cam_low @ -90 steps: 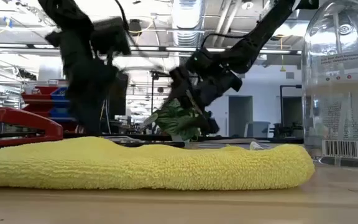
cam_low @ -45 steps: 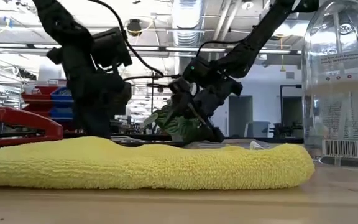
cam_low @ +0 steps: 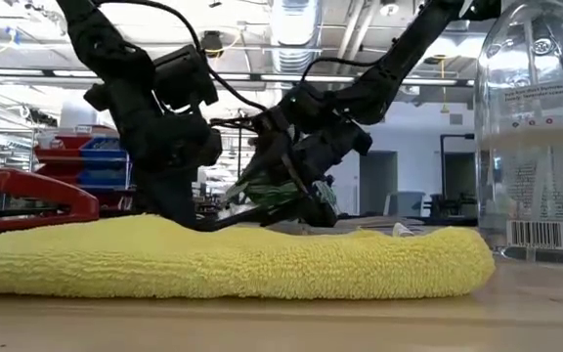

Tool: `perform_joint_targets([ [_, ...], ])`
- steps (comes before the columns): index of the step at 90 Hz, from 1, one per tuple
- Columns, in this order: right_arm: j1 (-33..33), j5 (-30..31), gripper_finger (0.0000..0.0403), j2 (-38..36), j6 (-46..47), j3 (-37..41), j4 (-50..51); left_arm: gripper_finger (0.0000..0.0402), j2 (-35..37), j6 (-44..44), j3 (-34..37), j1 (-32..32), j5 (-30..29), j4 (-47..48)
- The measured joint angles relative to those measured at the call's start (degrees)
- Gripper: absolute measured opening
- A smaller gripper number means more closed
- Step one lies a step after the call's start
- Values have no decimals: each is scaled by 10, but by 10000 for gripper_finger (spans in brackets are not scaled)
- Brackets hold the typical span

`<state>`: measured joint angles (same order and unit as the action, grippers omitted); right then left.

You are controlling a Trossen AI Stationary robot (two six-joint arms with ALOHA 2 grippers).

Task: Apply microfiber cloth
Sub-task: Spray the front of the cellphone using the spray cleaning bottle

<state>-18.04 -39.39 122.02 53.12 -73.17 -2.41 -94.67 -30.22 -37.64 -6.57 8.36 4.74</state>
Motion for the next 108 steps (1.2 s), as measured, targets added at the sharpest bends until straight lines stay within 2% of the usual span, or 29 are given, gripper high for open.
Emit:
perform_joint_targets([
  [7, -3, 7, 179, -7, -6, -3, 23, 1, 7, 0, -3, 2, -3, 6],
  [17, -2, 23, 46, -31, -46, -6, 59, 1, 42, 2, -18, 10, -12, 50],
  [21, -1, 46, 24, -55, -72, -7, 86, 2, 64, 2, -24, 14, -18, 85],
  [36, 4, 128, 17, -147, -141, -5, 210, 2, 185, -9, -59, 24, -39, 139],
  [48, 15, 125, 14, -226, -184, -8, 261, 13, 272, -1, -63, 20, -56, 101],
  [59, 41, 124, 14, -260, -218, -7, 281, 58, 312, 35, -61, 10, -54, 52],
  [71, 73, 124, 14, -270, -230, -26, 290, 132, 298, 60, -60, 8, -53, -7],
  [84, 105, 130, 14, -241, -257, -55, 308, 200, 242, 73, -61, 12, -41, -44],
  [95, 118, 132, 14, -231, -266, -74, 342, 217, 198, 70, -71, 17, -21, -54],
  [108, 122, 156, 14, -232, -268, -75, 347, 208, 154, 77, -92, 33, 17, -67],
])
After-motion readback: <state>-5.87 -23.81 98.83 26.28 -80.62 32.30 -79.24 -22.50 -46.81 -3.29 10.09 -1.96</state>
